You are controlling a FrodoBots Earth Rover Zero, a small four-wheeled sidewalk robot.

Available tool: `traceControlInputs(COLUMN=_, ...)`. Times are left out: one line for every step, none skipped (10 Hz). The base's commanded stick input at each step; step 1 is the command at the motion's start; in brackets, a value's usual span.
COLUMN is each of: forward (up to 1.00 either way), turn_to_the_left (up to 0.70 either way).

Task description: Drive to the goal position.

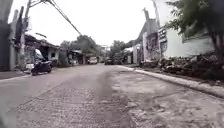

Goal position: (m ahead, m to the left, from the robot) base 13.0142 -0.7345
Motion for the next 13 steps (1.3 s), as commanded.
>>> traceControlInputs(forward=1.00, turn_to_the_left=0.00)
traceControlInputs(forward=1.00, turn_to_the_left=0.00)
traceControlInputs(forward=1.00, turn_to_the_left=0.00)
traceControlInputs(forward=1.00, turn_to_the_left=0.00)
traceControlInputs(forward=1.00, turn_to_the_left=0.00)
traceControlInputs(forward=1.00, turn_to_the_left=0.00)
traceControlInputs(forward=1.00, turn_to_the_left=0.07)
traceControlInputs(forward=1.00, turn_to_the_left=0.20)
traceControlInputs(forward=1.00, turn_to_the_left=0.00)
traceControlInputs(forward=1.00, turn_to_the_left=0.00)
traceControlInputs(forward=1.00, turn_to_the_left=0.00)
traceControlInputs(forward=1.00, turn_to_the_left=0.00)
traceControlInputs(forward=1.00, turn_to_the_left=0.00)
